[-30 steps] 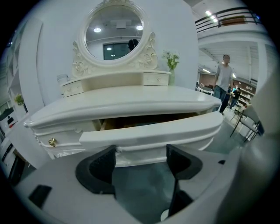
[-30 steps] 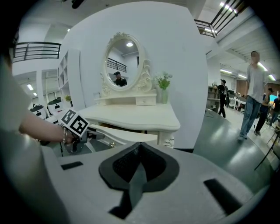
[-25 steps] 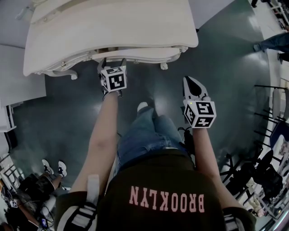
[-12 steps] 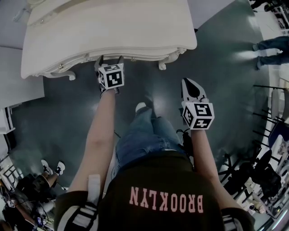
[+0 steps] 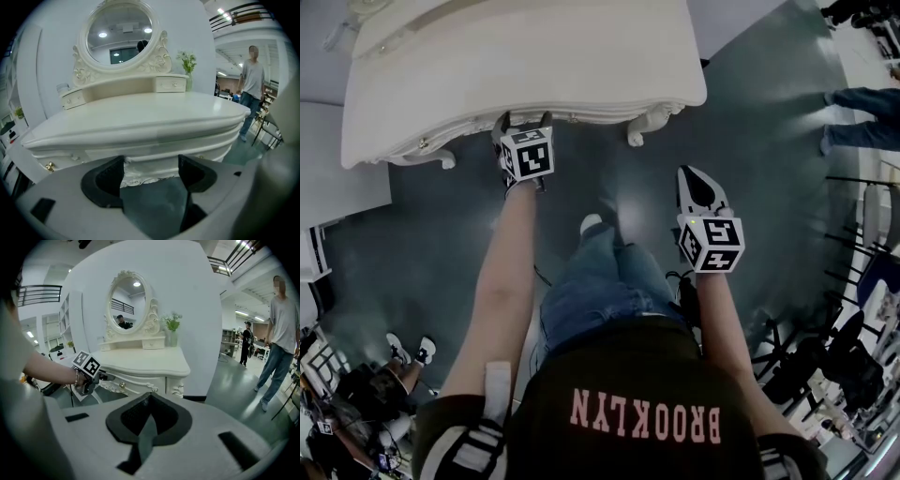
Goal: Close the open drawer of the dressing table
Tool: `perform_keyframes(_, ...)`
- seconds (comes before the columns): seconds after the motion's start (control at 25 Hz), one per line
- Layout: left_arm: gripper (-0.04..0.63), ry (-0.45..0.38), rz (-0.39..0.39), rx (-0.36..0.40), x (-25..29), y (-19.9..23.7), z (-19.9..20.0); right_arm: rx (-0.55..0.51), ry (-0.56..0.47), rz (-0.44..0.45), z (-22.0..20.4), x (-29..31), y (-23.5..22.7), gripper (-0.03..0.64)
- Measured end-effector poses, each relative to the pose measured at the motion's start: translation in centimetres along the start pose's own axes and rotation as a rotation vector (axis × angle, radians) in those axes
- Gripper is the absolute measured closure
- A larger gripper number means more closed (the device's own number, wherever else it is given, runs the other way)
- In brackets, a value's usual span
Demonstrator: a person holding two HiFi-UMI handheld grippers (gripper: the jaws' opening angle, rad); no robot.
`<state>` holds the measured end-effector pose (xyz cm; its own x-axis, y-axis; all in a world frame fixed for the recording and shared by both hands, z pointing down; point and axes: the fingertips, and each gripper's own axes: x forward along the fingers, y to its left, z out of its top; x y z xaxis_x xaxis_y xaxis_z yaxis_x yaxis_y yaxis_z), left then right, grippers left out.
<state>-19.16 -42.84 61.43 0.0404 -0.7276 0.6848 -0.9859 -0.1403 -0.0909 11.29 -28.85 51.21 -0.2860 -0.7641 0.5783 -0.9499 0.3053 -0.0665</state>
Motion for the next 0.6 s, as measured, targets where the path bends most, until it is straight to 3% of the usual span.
perform_keyframes(0.6,0.239,0.021,-0.007,-0.003,0.68,0.24,0.92,-0.01,-0.006,0.008,0.96,0.25,-0.52,0.62)
